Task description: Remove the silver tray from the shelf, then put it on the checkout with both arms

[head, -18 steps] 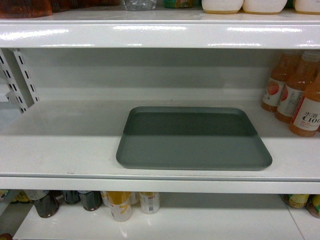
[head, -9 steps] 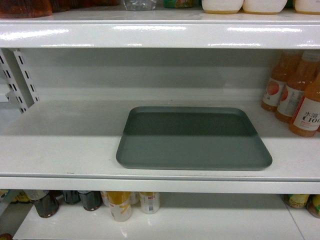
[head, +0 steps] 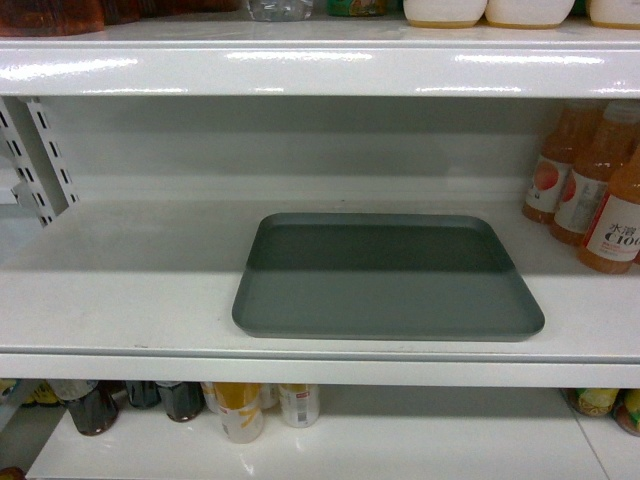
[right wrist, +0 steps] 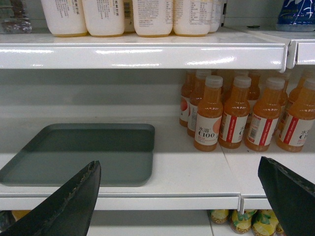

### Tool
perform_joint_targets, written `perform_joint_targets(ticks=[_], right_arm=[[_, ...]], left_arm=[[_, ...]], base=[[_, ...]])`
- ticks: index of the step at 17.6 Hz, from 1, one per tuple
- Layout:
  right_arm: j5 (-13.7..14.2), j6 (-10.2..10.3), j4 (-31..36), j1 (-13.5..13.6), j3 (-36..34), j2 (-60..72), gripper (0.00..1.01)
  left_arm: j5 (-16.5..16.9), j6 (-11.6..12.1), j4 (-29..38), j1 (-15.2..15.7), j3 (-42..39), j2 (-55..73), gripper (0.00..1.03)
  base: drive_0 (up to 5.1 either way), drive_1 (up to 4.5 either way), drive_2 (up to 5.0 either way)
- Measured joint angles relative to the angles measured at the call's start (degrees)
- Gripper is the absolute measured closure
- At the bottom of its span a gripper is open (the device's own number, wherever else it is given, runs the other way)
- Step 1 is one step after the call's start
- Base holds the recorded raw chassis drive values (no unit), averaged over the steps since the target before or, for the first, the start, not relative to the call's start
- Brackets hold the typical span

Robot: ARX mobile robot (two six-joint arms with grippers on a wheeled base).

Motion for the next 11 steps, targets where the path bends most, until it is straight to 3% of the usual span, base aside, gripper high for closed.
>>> perform_joint_targets(ticks=[1, 2, 3, 4, 5, 7, 8, 9, 11], right_arm=[[0.0, 0.0, 0.0, 0.0, 0.0, 0.0, 0.03], [-2.1, -0.2, -2.5, -0.7, 0.5, 0.7, 0.03], [-11.1, -1.4, -7.9, -4.5, 3.5, 8.0, 0.03], [-16.0, -2.4, -4.5, -5.7, 5.4, 18.2, 0.03], [-16.9, -2.8, -0.2, -5.6, 6.4, 26.0, 0.03], [-17.8, -2.5, 9.7, -4.7, 9.0, 42.4, 0.03], [-16.5, -2.5, 15.6, -3.2, 10.1, 51.8, 0.03], [-16.6, -1.9, 19.7, -2.1, 11.2, 59.4, 0.03], [-16.7, 0.5, 28.0, -0.6, 15.0, 73.3, 0.03]], left_arm=[[0.0, 0.0, 0.0, 0.0, 0.0, 0.0, 0.05], [-6.1, -2.6, -7.8, -2.4, 2.7, 3.4, 0.05], [-12.6, -6.4, -10.0, -4.5, 6.5, 15.0, 0.05], [-13.2, -8.8, -5.5, -3.4, 8.6, 24.9, 0.05], [-12.5, -9.2, -0.5, -3.1, 9.4, 33.5, 0.05], [-8.0, -9.2, 9.7, -4.0, 12.9, 52.9, 0.05], [-4.7, -9.7, 13.6, -4.8, 15.5, 61.4, 0.05], [-2.3, -9.8, 17.2, -6.0, 18.4, 69.1, 0.05], [-1.2, -9.8, 23.6, -8.1, 24.4, 84.7, 0.05]], base=[[0.0, 0.00, 0.0], [0.0, 0.00, 0.0], [0.0, 0.00, 0.0], [0.0, 0.00, 0.0], [0.0, 0.00, 0.0], [0.0, 0.00, 0.0], [0.0, 0.00, 0.0], [0.0, 0.00, 0.0], [0.0, 0.00, 0.0]])
